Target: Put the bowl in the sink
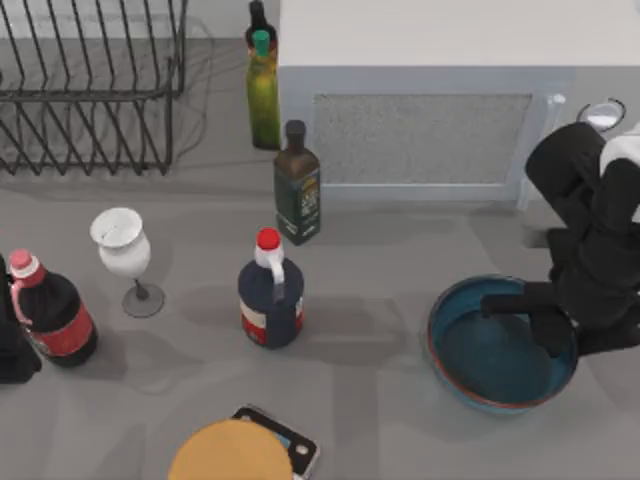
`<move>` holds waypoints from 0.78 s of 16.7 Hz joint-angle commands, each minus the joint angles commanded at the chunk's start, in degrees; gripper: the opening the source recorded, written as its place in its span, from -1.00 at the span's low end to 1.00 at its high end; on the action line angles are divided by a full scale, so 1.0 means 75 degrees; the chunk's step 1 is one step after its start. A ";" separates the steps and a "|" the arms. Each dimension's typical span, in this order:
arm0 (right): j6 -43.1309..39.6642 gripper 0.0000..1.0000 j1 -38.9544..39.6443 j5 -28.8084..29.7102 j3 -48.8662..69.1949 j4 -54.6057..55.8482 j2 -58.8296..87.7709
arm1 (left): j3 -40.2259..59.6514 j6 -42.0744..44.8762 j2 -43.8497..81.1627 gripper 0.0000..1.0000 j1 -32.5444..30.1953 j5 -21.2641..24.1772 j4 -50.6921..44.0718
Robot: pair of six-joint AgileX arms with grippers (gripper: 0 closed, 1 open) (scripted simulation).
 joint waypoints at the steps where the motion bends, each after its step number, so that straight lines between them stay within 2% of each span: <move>1: 0.0000 -1.00 0.0000 0.0000 0.0000 0.0000 0.0000 | 0.0000 0.0000 0.0000 1.00 0.0000 0.0000 0.0000; 7: 0.0001 -1.00 0.0003 0.0004 0.0292 -0.0304 -0.0040 | 0.0000 0.0000 0.0000 1.00 0.0000 0.0000 0.0000; 13: -0.0019 -1.00 -0.0006 0.0002 0.2144 -0.2903 -0.0479 | 0.0000 0.0000 0.0000 1.00 0.0000 0.0000 0.0000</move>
